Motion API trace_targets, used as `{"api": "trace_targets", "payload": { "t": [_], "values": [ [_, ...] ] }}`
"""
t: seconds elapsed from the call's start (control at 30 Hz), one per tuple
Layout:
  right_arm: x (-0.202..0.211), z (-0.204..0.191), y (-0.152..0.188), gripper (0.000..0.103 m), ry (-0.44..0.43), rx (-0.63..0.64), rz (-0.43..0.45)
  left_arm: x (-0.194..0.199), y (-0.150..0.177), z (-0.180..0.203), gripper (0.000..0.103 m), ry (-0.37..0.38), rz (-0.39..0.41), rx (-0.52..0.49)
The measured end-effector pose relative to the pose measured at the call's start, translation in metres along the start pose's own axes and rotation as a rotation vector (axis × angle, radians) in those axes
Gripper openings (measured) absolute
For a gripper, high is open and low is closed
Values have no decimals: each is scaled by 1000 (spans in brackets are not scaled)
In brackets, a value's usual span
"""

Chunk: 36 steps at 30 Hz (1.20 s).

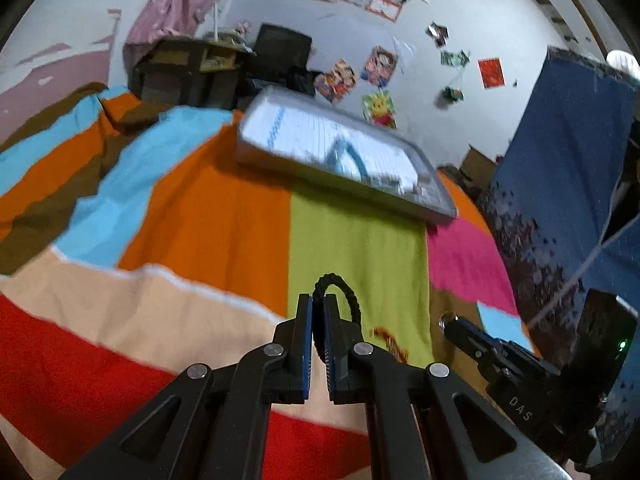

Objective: Organize jewelry
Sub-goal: 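Carry the hair tie with the left tool while the right tool carries the ring to the tray, then open the left tool over the tray while the right tool releases the ring there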

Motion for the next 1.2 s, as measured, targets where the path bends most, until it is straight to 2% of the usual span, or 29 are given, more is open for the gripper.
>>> {"api": "trace_targets", "payload": {
  "t": [0.13,0.3,0.4,0.5,0.67,0.8,1.0,1.13,1.2],
  "values": [
    [-4,2,-32,6,-23,15,41,-5,-35,1,6,-30,57,-11],
    [-24,10,-92,6,-45,43,136,-30,-86,5,6,-68,141,-35],
    [-42,19,-126,6,-58,50,197,-56,-116,3,6,-94,178,-39],
    [-64,28,-143,6,-75,29,185,-89,-136,-2,6,-118,192,-21],
    [-100,48,-165,6,-70,-28,153,-136,-142,-11,6,-144,155,17],
    [-122,50,-162,6,-61,-18,112,-159,-140,-12,6,-142,106,34],
    [-139,56,-151,6,-51,-43,81,-165,-134,-6,6,-193,97,-16],
    [-142,59,-146,7,-36,-31,60,-165,-126,-10,7,-212,69,-3],
    [-142,60,-145,7,-33,-38,59,-164,-126,-13,13,-220,65,2]
  ]
}}
Point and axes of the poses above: each gripper's, at about its wrist camera, not at the fingertips, and x roughly against the way its jaws point, z to its right, y to its underside, the point moved 2 cm from there along -x, roughly the way its jaws point, and after that the axes turned 5 degrees about -x, right-handed, at the moved point
